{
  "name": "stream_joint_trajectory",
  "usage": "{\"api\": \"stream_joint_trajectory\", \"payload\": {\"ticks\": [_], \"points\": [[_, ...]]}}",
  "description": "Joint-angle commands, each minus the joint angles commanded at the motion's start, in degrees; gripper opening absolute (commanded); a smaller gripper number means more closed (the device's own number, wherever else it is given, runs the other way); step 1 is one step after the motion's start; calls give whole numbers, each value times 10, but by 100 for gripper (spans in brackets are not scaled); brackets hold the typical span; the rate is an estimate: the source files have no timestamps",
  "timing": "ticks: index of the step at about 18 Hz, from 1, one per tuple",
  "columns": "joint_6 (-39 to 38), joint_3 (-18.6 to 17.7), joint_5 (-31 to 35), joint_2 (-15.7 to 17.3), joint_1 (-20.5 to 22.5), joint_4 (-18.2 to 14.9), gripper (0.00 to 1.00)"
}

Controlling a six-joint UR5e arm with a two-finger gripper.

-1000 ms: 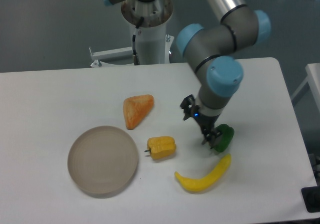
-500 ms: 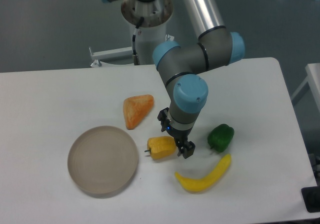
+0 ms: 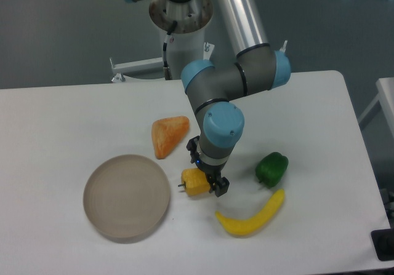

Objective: Pick up the yellow pepper from the table
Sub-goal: 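Close the gripper around the yellow pepper, then lift the yellow pepper and carry it toward the green pepper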

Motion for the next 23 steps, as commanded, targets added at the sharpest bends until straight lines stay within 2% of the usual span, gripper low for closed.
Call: {"api": "stream_joint_trajectory", "payload": {"ticks": [1,2,3,4,6,7,11,13,15,17,19,23], "points": [[0,0,1,-4,-1,4,96],[-1,0,2,-5,-4,4,77],[-2,1,2,-4,-4,4,53],[0,2,2,-4,-4,3,35],[-3,8,3,0,-4,-1,8],[-2,11,3,2,-4,-2,3],[-16,15,5,21,9,-10,4],[-11,19,9,39,23,-27,4],[-11,39,16,49,42,-69,3],[-10,77,16,47,51,-124,3],[-6,104,16,40,64,-156,3],[3,121,16,40,72,-160,2]]}}
